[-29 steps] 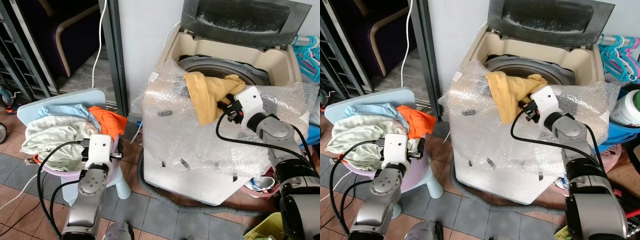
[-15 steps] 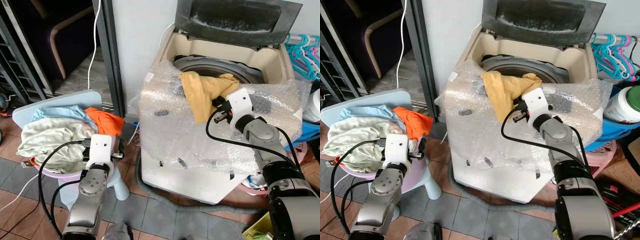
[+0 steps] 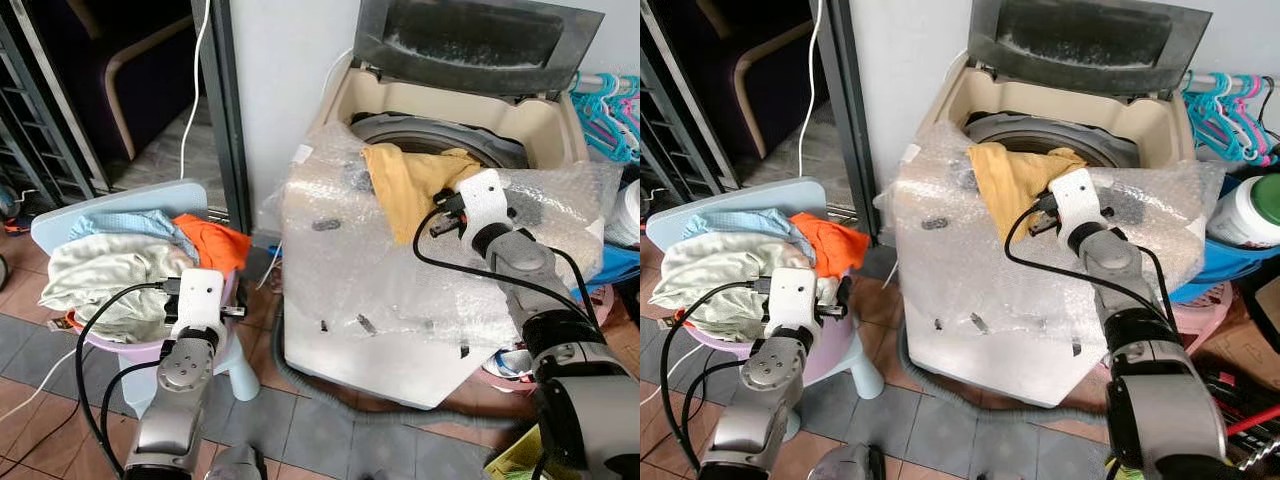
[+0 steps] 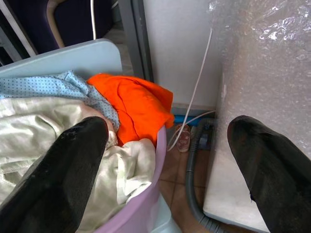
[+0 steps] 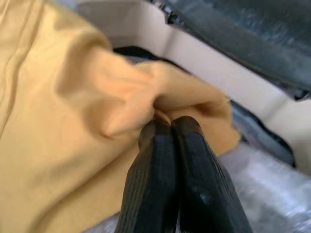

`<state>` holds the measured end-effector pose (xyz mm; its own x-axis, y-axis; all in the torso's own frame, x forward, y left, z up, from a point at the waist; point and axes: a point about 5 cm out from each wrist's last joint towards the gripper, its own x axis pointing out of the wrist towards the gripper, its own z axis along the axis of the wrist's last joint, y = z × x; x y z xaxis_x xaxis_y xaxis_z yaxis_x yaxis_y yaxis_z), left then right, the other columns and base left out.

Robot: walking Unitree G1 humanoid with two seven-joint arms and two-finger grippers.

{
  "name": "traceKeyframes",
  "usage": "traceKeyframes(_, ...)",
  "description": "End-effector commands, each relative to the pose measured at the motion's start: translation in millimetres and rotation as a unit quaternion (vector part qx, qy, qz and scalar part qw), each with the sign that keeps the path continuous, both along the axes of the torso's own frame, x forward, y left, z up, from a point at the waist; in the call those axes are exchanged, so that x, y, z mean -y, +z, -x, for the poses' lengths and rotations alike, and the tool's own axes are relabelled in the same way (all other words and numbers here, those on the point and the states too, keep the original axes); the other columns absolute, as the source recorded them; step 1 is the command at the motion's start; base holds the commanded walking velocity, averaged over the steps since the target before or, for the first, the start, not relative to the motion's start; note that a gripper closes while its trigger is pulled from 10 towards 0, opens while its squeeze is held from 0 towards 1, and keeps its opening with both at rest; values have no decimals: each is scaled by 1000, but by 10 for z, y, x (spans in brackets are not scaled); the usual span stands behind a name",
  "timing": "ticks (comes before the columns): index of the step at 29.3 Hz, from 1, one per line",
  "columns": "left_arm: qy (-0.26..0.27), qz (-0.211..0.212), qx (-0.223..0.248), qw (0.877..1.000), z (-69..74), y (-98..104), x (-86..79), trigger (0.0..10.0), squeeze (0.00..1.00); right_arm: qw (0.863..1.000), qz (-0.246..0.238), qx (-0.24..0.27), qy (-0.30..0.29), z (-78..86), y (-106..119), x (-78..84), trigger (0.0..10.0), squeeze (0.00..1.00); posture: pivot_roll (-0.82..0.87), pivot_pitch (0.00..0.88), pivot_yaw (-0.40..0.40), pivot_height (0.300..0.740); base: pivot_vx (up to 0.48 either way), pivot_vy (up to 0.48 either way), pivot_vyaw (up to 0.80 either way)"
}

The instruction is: Clothes washing

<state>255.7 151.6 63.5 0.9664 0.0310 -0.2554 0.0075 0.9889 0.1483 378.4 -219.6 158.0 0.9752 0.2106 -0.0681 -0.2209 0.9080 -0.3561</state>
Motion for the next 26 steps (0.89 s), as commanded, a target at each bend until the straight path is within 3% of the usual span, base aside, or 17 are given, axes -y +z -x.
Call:
traceKeyframes(1, -5, -1, -8, 1000, 2, -26, 25, 10000, 0, 999, -2, 43, -15, -55, 243, 91, 0, 0, 9, 0, -27, 740, 0, 0, 0)
traceKeyframes(6, -6, -1, -6, 1000, -12, -27, 37, 10000, 0, 984, -9, 159, -77, -207, 1109, 320, 0, 0, 5, 0, -30, 740, 0, 0, 0)
traceKeyframes(8, -6, 0, -7, 1000, -17, -28, 40, 10000, 0, 971, -17, 200, -126, -210, 1374, 420, 0, 0, -1, 0, -30, 740, 0, 0, 0)
traceKeyframes(9, -6, 0, -6, 1000, -24, -28, 47, 10000, 0, 954, -28, 236, -185, -196, 1619, 523, 0, 0, -1, 0, -30, 740, 0, 0, 0)
traceKeyframes(10, -6, 1, -6, 1000, -29, -28, 53, 10000, 0, 950, -27, 240, -196, -194, 1661, 539, 0, 0, -4, 0, -32, 740, 0, 0, 0)
traceKeyframes(11, -7, 1, -6, 1000, -34, -27, 59, 10000, 0, 952, -14, 235, -196, -208, 1667, 521, 0, 0, -3, 0, -34, 740, 0, 0, 0)
traceKeyframes(12, -7, 1, -4, 1000, -40, -23, 67, 10000, 0, 964, 11, 201, -173, -260, 1564, 424, 10000, 0, -2, 0, -37, 740, 0, 0, 0)
traceKeyframes(15, -2, 3, -4, 1000, -44, -22, 68, 10000, 0, 981, 46, 143, -125, -312, 1315, 287, 10000, 0, 4, 0, -41, 740, 0, 0, 0)
traceKeyframes(16, 0, 4, -3, 1000, -43, -23, 64, 10000, 0, 990, 40, 99, -96, -316, 1116, 245, 10000, 1000, 4, 0, -42, 740, 0, 0, 0)
traceKeyframes(17, 1, 4, -3, 1000, -43, -21, 61, 10000, 0, 996, 22, 54, -65, -301, 895, 210, 10000, 1000, 7, 0, -41, 740, 0, 0, 0)
traceKeyframes(20, 2, 4, -3, 1000, -49, -20, 59, 10000, 0, 998, 35, 27, -44, -273, 722, 193, 10000, 1000, 6, 0, -37, 740, 0, 0, 0)
traceKeyframes(22, 1, 4, -2, 1000, -53, -19, 54, 10000, 0, 998, 44, 18, -33, -229, 621, 237, 10000, 1000, 5, 0, -33, 740, 0, 0, 0)
traceKeyframes(26, -6, 2, -2, 1000, -72, -21, 48, 10000, 0, 998, 35, 46, 3, -178, 634, 243, 10000, 1000, -13, 0, -20, 740, 0, 0, 0)
